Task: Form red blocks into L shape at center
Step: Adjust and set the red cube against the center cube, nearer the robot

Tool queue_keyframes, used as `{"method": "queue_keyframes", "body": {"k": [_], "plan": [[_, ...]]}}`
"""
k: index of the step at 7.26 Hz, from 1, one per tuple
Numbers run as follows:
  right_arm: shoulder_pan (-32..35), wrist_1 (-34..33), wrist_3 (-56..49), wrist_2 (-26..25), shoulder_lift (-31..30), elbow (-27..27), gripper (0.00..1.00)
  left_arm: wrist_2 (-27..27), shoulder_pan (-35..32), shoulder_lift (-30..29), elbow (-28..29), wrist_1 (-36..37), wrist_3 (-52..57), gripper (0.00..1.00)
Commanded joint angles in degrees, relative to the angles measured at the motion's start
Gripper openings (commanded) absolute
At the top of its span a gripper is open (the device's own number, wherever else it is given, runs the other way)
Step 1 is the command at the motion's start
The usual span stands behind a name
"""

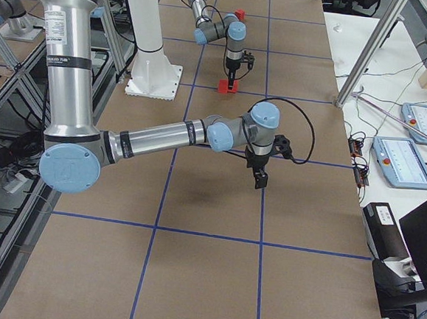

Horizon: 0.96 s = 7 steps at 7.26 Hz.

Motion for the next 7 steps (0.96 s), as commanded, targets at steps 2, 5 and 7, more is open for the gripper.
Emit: {"method": "queue_keyframes", "body": {"k": [2,5,7], "plan": [[0.0,0.0,0.0,0.0,0.0,0.0,1.00,0.0,0.2,-0.5,0.3,0.0,-0.8,0.20],[0.0,0.0,0.0,0.0,0.0,-0.2,1.00,0.1,0.3,-0.8,0.4,0.2,-1.5,0.21],[0.0,0.0,0.0,0.0,0.0,-0.2,1.00,0.1,0.4,-0.8,0.4,0.2,-1.5,0.24]]}}
